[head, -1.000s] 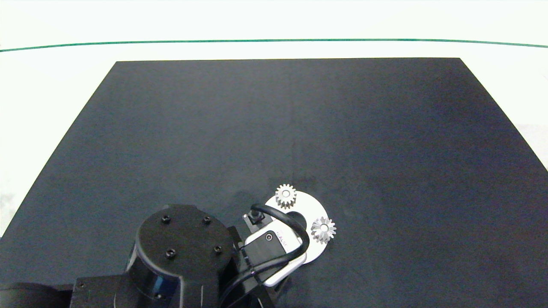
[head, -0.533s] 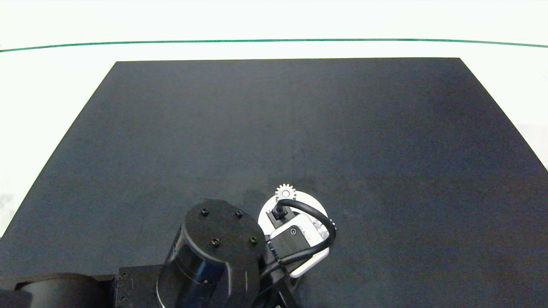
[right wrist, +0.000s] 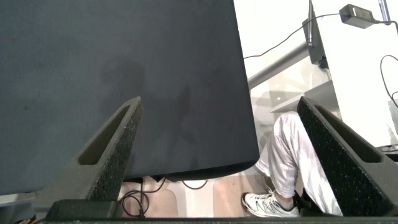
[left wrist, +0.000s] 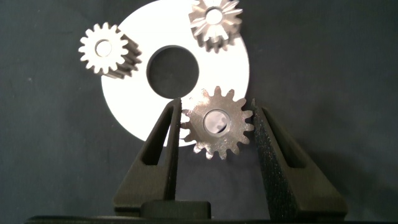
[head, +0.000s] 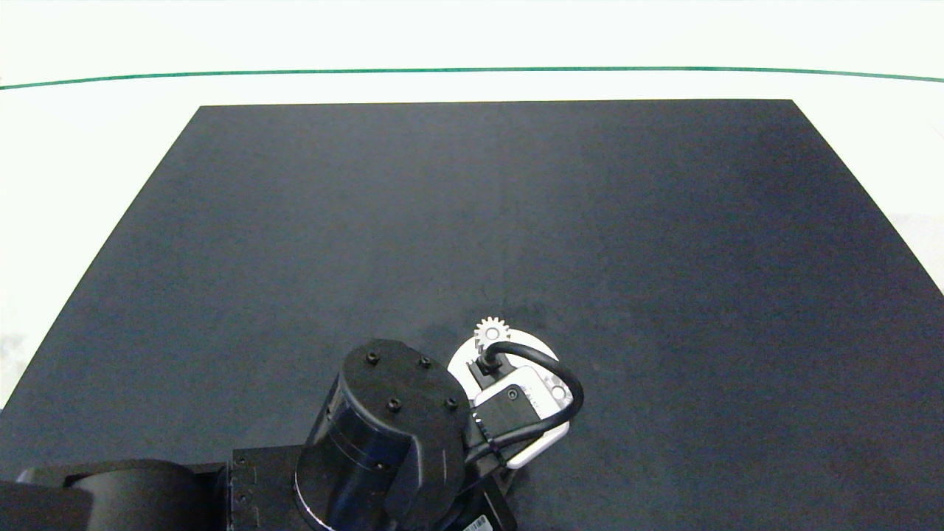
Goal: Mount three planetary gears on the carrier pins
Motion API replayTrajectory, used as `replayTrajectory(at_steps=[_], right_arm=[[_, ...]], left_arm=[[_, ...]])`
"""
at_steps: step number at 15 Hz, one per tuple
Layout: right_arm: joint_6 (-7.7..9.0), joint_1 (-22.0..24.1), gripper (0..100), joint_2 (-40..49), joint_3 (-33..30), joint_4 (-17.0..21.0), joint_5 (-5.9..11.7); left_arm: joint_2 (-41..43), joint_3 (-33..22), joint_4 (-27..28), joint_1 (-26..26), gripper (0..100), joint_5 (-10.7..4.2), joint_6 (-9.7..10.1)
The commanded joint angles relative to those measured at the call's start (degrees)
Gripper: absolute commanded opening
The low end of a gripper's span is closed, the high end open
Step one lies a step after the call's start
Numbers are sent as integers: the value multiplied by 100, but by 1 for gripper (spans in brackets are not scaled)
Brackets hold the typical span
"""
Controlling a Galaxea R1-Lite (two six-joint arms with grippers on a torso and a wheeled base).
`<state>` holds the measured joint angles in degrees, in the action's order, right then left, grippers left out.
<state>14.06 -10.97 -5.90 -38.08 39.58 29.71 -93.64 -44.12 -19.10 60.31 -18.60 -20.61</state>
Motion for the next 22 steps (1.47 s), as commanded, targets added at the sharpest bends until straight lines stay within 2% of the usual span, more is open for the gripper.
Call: replayTrajectory(at_steps=[1, 22], right_arm=[[9, -1, 100, 1, -6, 23, 17], [1, -1, 100, 1, -32, 14, 17]], left_arm=[[21, 0, -15, -89, 10, -12, -57], [-6, 123, -155, -406, 10, -21, -83]])
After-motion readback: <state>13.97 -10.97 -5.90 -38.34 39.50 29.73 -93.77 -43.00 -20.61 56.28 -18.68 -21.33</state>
